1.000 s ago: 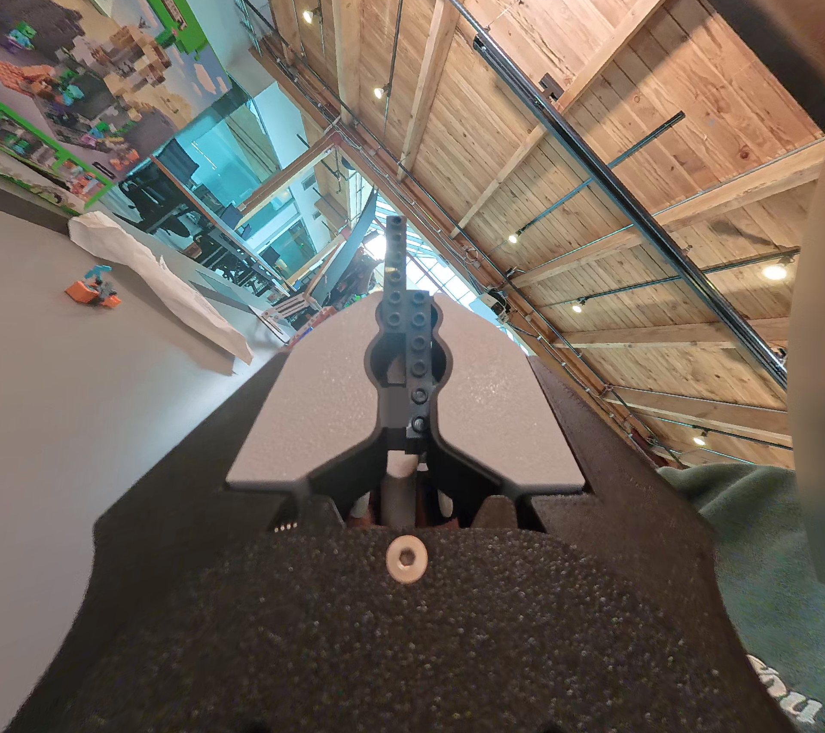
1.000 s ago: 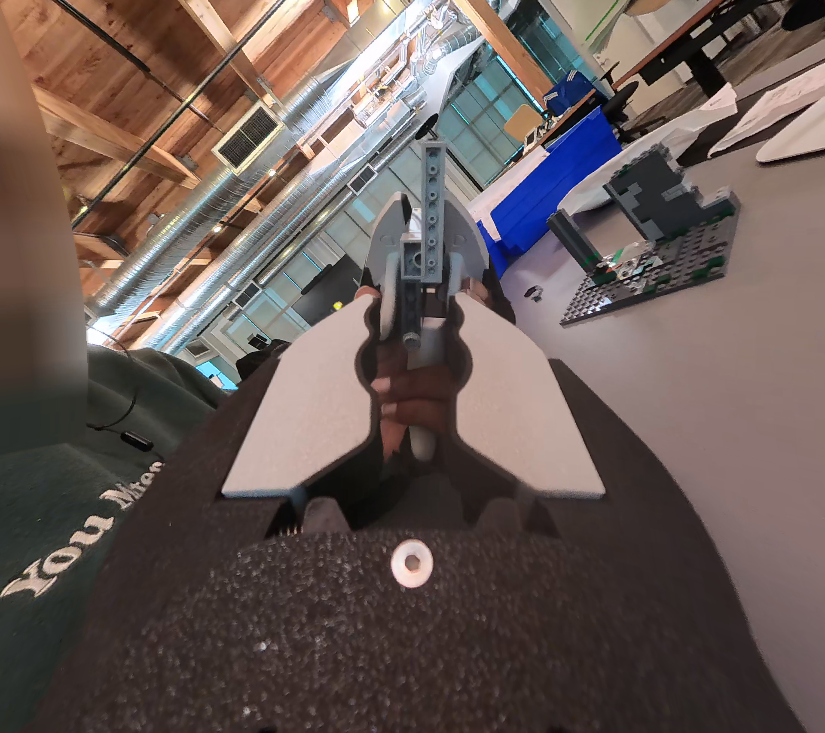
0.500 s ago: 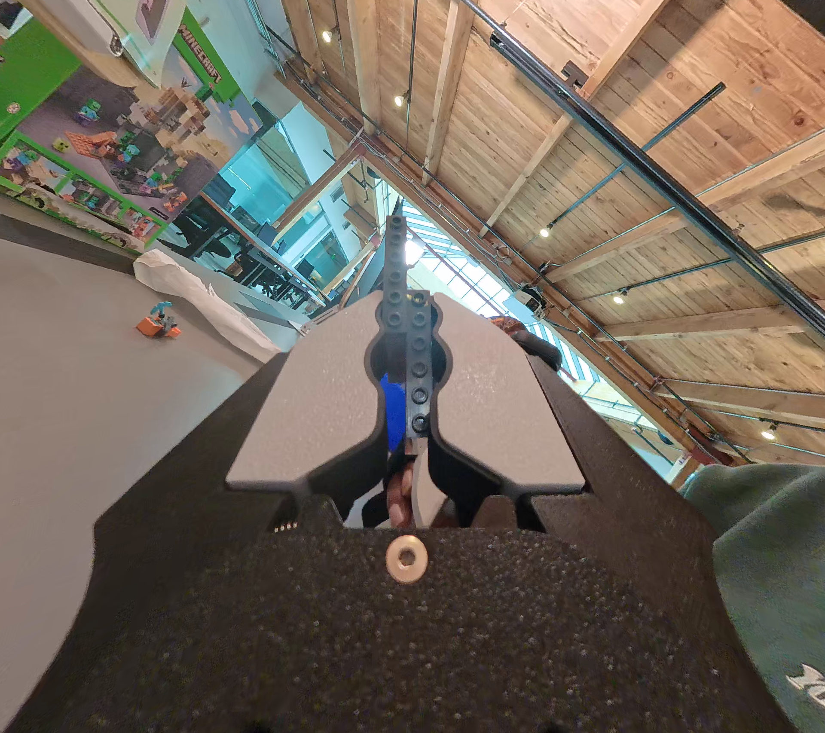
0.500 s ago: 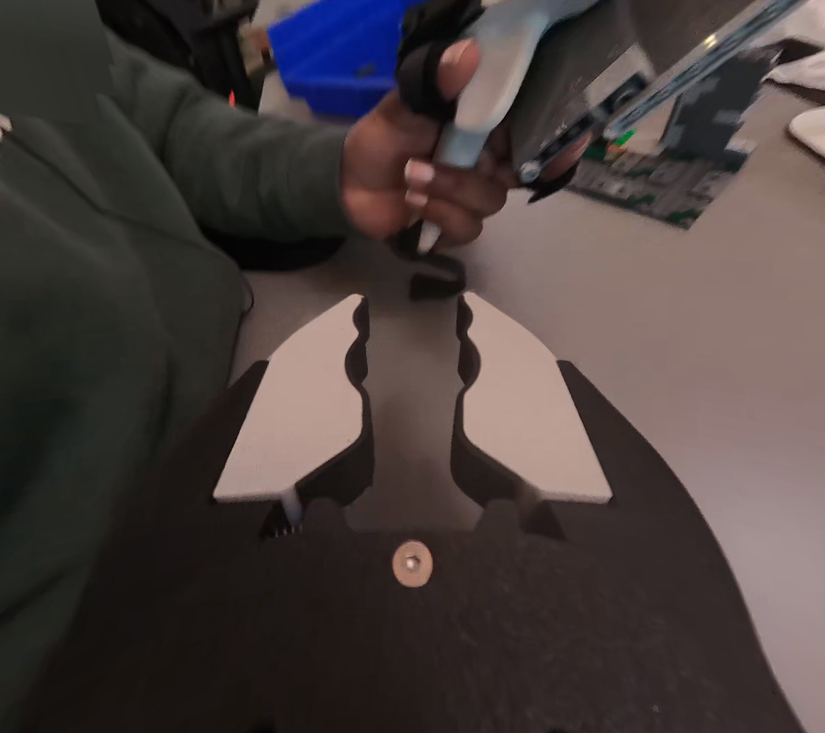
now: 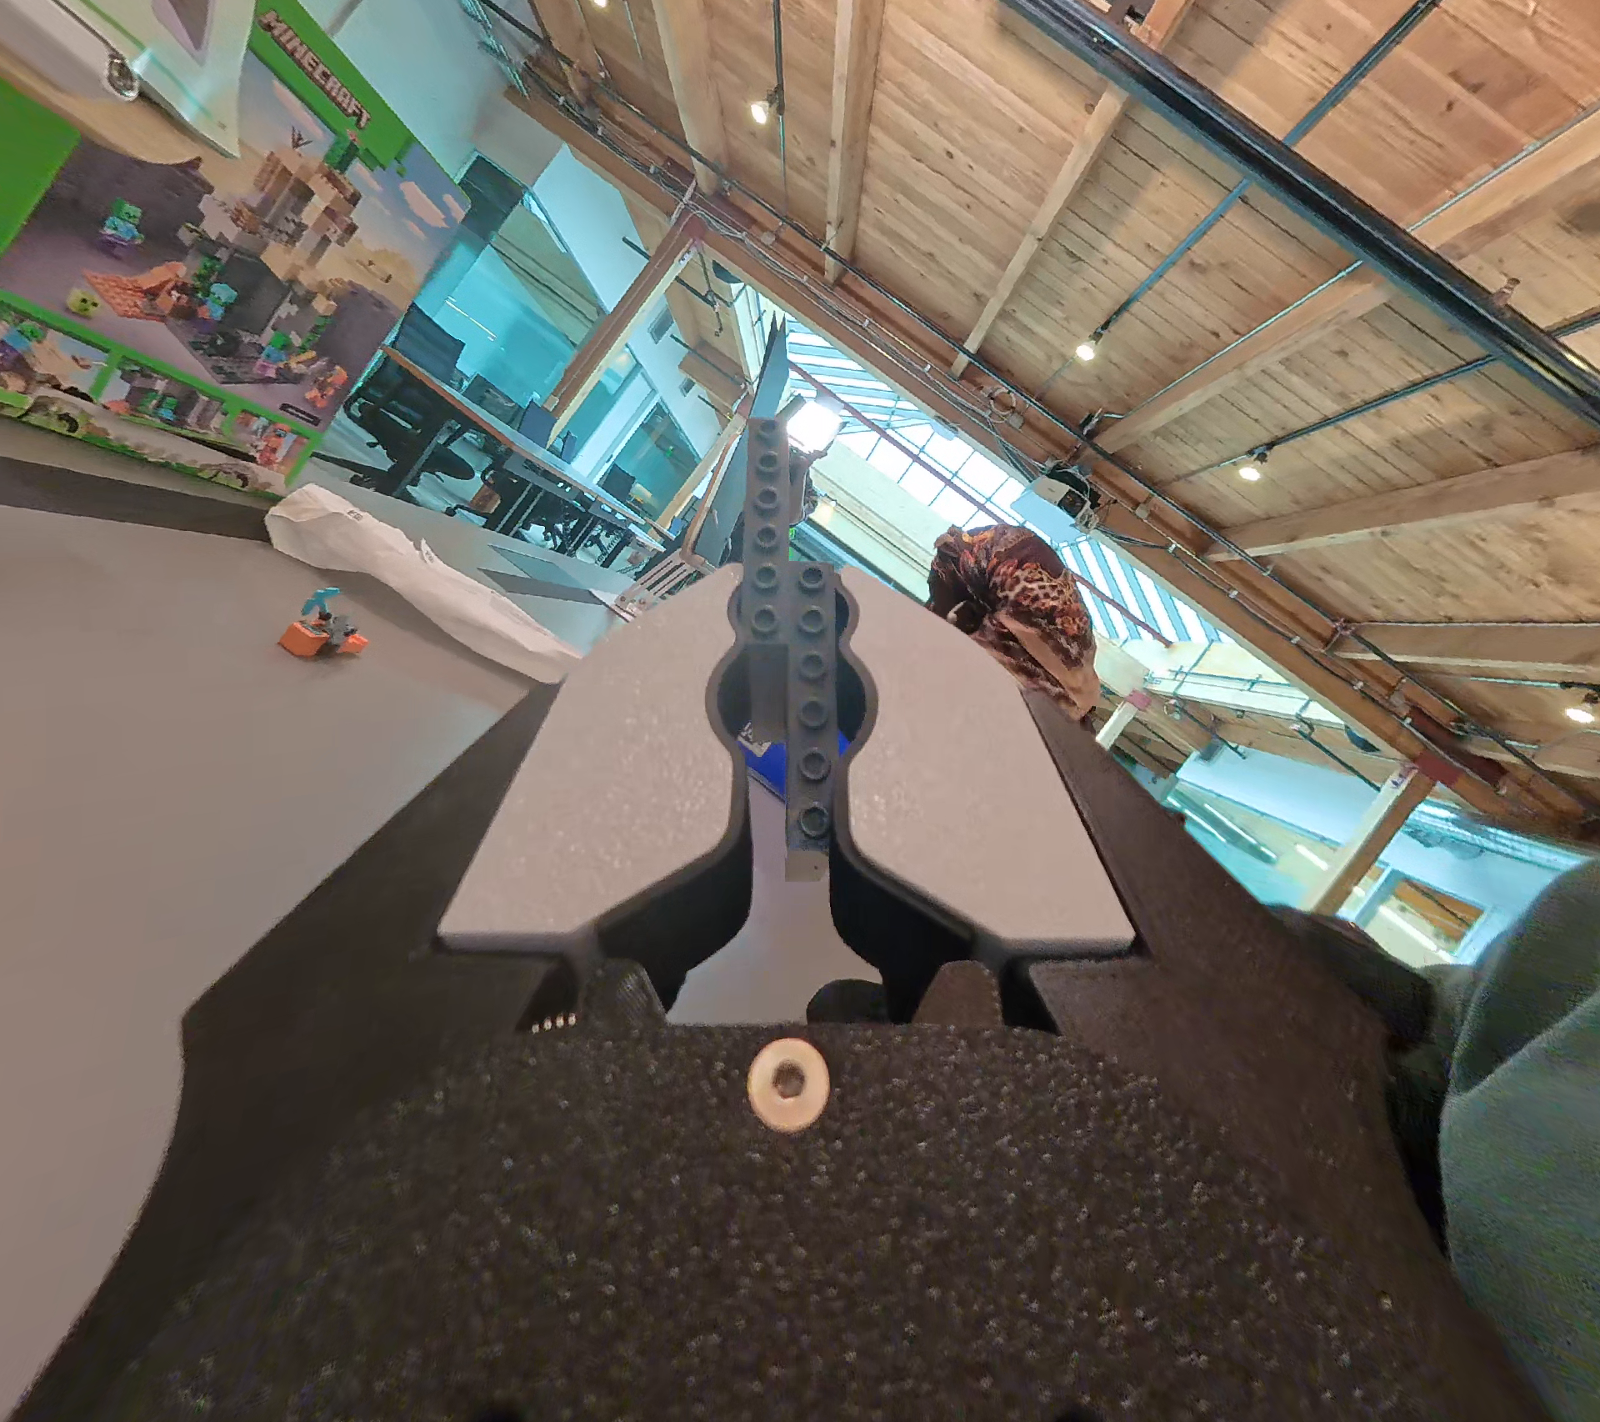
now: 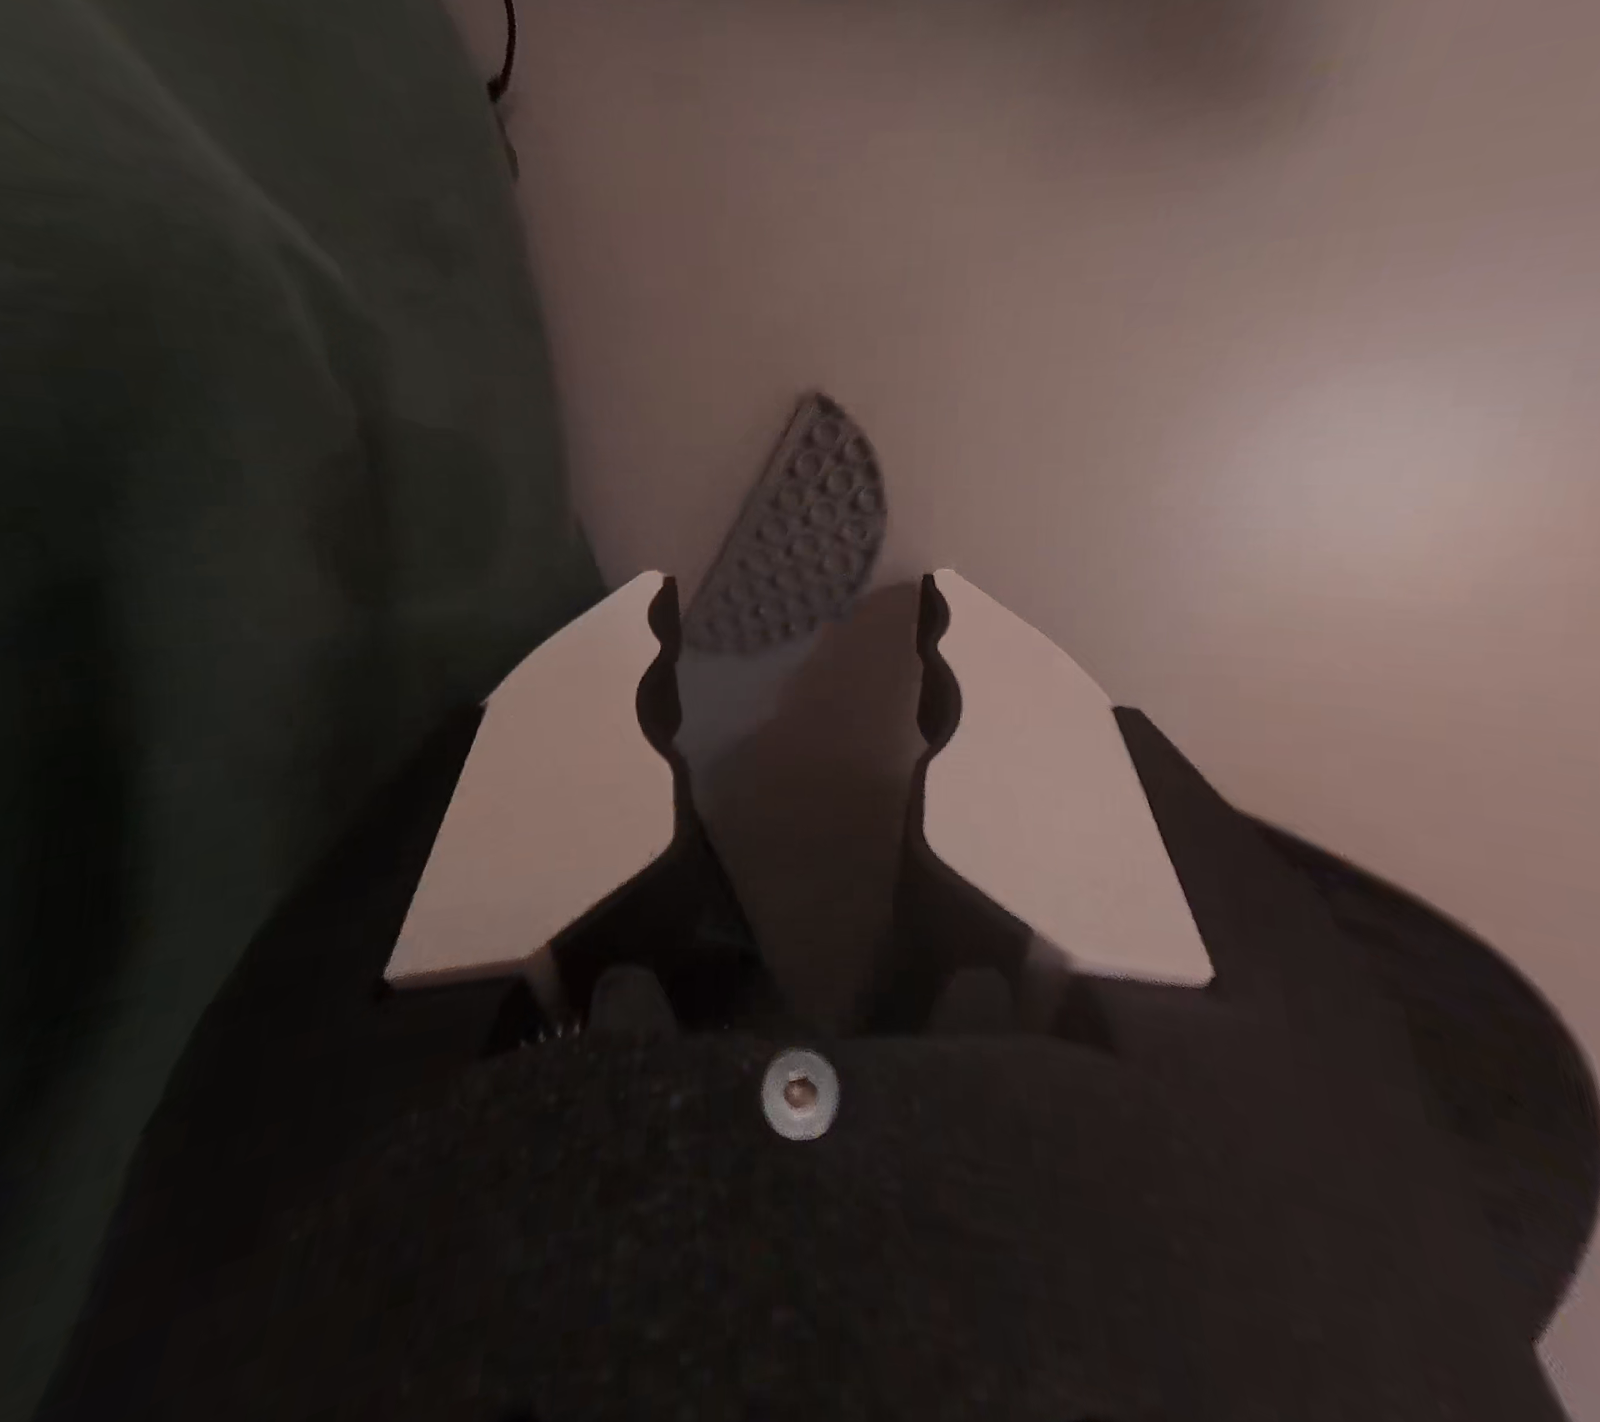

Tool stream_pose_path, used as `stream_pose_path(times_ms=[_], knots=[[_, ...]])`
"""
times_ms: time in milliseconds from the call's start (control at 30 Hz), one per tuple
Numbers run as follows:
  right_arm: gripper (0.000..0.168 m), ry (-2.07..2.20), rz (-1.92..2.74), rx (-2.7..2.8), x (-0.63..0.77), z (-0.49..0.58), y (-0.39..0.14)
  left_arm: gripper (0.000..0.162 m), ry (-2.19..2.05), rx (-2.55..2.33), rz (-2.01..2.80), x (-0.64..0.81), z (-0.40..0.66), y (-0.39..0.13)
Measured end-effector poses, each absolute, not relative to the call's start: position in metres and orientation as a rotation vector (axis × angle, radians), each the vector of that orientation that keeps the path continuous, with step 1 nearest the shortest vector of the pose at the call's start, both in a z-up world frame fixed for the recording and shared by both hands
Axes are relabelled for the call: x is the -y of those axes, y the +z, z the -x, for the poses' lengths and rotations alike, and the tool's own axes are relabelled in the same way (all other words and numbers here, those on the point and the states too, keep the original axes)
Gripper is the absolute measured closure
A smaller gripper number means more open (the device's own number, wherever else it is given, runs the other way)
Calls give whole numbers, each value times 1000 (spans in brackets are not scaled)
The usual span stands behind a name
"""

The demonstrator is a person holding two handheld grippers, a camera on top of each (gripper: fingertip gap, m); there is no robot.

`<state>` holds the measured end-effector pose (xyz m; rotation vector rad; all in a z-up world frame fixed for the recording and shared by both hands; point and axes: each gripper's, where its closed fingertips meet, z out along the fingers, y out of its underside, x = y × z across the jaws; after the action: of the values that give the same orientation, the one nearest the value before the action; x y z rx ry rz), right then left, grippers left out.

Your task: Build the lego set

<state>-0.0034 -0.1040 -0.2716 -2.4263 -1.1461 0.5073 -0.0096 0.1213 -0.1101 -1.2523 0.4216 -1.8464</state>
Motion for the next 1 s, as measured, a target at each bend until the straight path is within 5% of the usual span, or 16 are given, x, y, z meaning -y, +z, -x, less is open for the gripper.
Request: stream_pose_path(times_ms=[500, 833, 1000], knots=[[138, -29, 2203, 1390, -13, -34, -272, 148, -1795, -505, 1251, -115, 7, -109], [116, 309, 2298, 1240, 18, 2, -264, 148, -1794, -513, 1281, -118, 5, -114], [120, 343, 2298, 1347, 21, 7, -279, 148, -1785, -541, 1276, -114, 4, -113]])
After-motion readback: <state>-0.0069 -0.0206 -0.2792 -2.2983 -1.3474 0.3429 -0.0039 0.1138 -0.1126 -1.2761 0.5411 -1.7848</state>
